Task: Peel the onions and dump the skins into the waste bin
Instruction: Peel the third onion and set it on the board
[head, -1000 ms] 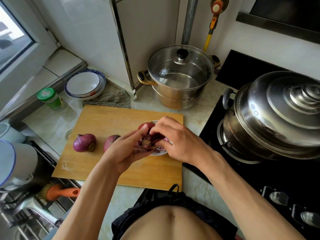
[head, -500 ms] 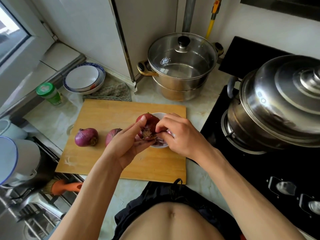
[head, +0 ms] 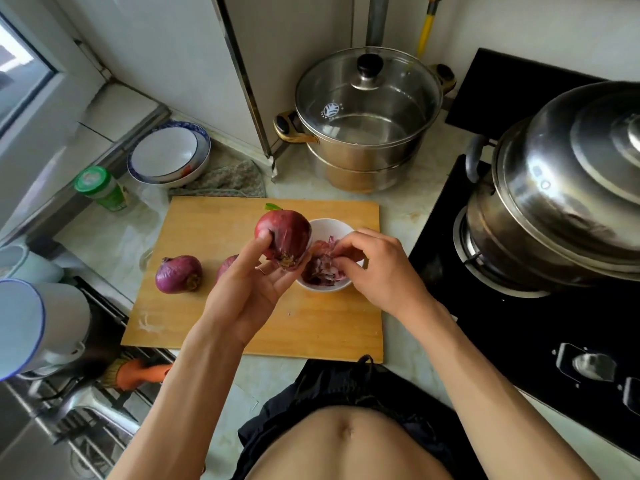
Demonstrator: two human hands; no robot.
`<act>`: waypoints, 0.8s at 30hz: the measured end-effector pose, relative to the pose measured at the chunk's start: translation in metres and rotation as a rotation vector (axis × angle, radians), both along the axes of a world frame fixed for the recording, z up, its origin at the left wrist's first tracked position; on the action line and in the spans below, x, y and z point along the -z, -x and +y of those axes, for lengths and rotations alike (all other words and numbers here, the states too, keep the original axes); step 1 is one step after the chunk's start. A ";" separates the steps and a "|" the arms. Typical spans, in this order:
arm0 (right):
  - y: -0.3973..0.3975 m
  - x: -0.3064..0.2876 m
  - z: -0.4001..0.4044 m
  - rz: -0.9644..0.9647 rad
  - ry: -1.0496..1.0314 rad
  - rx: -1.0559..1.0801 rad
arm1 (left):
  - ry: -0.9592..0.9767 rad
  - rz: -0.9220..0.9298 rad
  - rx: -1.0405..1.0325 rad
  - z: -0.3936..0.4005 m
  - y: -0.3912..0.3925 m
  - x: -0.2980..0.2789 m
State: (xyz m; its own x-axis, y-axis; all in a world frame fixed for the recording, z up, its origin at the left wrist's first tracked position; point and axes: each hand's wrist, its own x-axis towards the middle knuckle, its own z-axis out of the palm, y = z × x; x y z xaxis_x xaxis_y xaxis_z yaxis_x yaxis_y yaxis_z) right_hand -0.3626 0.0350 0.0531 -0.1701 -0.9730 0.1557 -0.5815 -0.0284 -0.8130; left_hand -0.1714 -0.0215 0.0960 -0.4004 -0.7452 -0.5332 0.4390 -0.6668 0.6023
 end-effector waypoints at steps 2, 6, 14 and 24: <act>0.002 0.008 -0.003 0.021 -0.051 0.005 | 0.009 -0.017 0.015 -0.001 0.001 0.001; 0.000 0.020 -0.004 0.042 -0.075 0.016 | -0.002 -0.051 0.008 -0.003 -0.001 0.005; -0.011 0.016 -0.007 -0.012 -0.015 0.042 | 0.065 -0.054 0.057 -0.003 -0.004 0.011; -0.025 -0.010 -0.005 -0.147 0.065 0.005 | 0.128 -0.145 0.094 0.000 0.002 0.011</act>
